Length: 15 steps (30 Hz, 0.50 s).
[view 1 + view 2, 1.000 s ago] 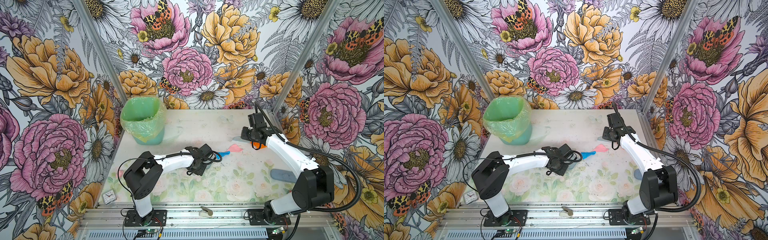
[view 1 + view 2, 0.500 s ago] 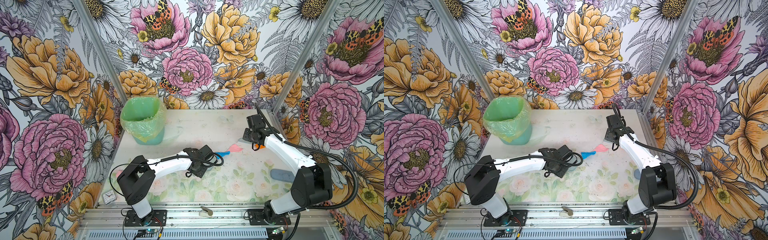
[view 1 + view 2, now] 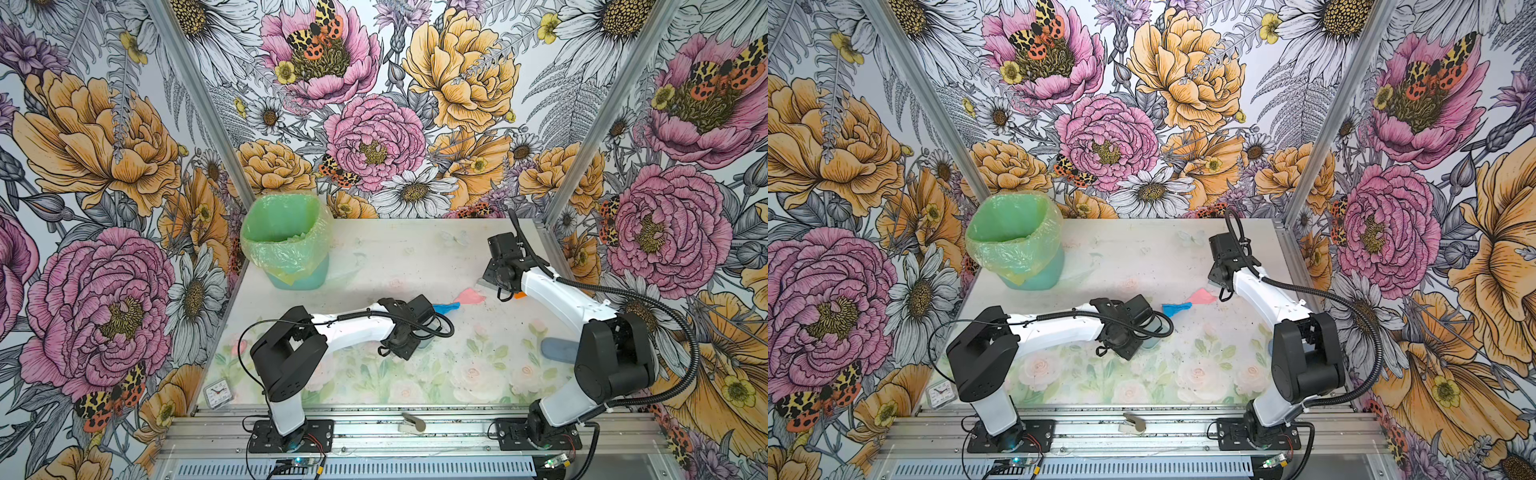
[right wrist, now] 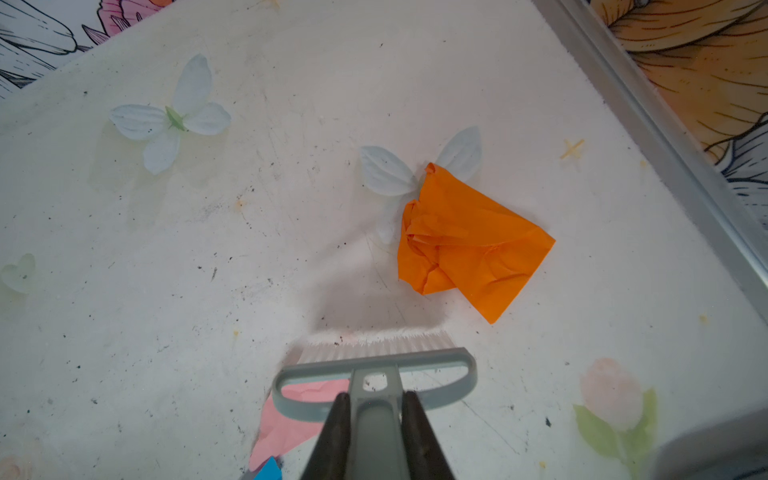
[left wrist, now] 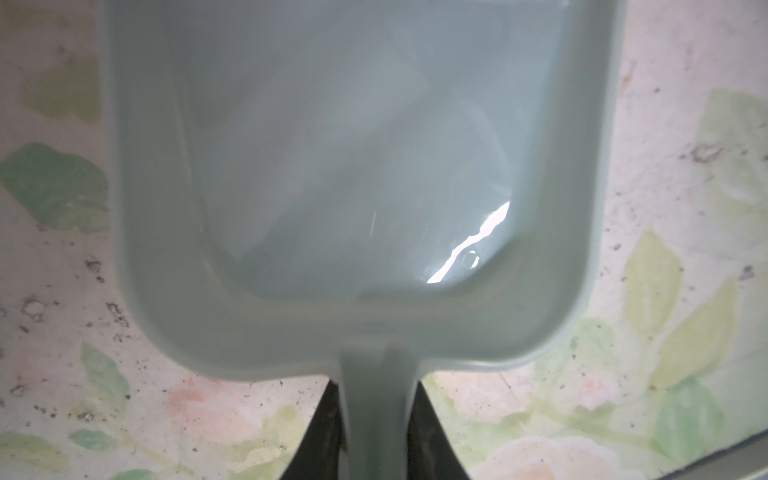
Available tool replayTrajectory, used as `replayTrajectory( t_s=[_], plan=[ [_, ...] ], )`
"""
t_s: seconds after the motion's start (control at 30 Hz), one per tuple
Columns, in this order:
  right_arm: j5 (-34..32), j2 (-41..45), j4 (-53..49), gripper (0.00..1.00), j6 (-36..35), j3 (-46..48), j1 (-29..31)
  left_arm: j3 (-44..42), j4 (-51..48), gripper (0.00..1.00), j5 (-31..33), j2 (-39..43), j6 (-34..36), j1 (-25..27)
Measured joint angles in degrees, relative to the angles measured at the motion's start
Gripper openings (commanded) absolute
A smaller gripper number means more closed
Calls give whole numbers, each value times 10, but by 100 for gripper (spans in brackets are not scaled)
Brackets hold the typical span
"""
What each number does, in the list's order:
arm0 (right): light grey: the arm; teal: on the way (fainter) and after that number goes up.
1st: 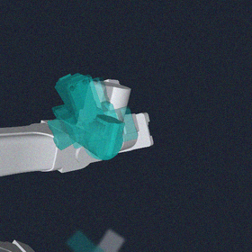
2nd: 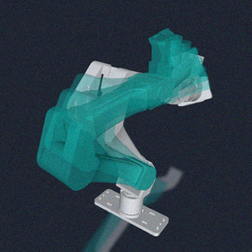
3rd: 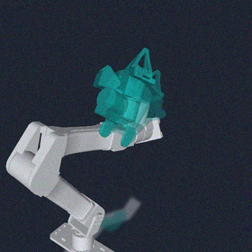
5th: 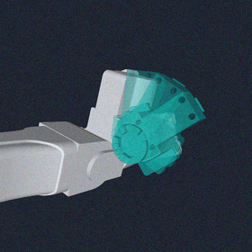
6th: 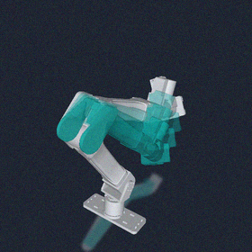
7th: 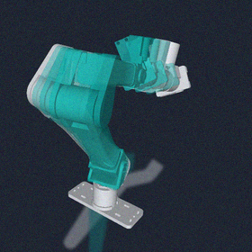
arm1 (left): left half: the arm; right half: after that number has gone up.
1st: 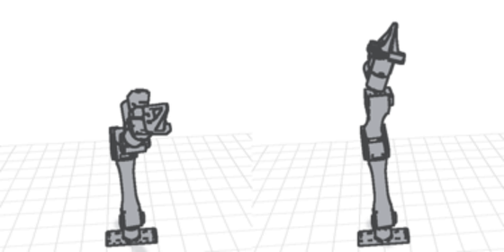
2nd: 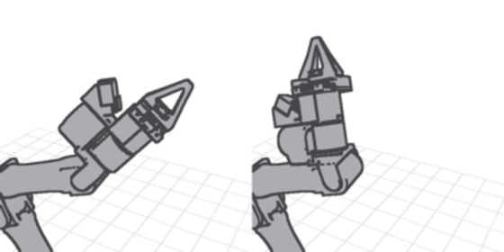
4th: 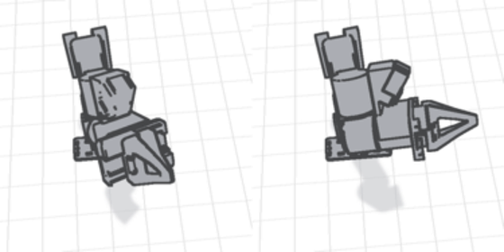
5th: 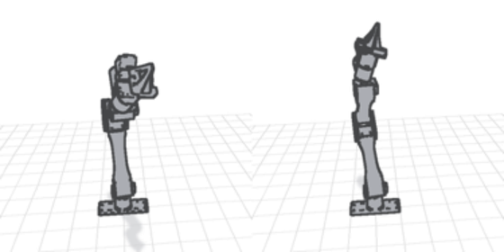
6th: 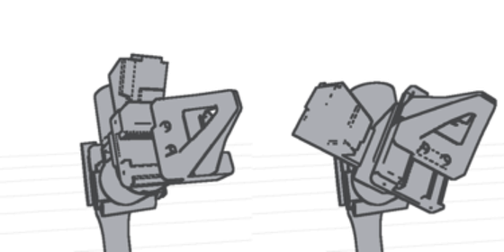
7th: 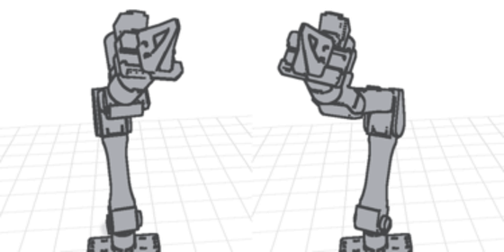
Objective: Sweep away the paper scraps from the table
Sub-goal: 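Sweep the blue scrap with the right brush into the dustpan held by the left gripper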
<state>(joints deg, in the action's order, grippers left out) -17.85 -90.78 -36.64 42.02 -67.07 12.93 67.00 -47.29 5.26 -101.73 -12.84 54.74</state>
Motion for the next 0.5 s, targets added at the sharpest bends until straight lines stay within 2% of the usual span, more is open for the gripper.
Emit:
replayTrajectory(
  t_s=[0.5],
  plan=[
    [58,30,31,0,67,58,96,39,0,5,-8,-49,5,1]
  ],
)
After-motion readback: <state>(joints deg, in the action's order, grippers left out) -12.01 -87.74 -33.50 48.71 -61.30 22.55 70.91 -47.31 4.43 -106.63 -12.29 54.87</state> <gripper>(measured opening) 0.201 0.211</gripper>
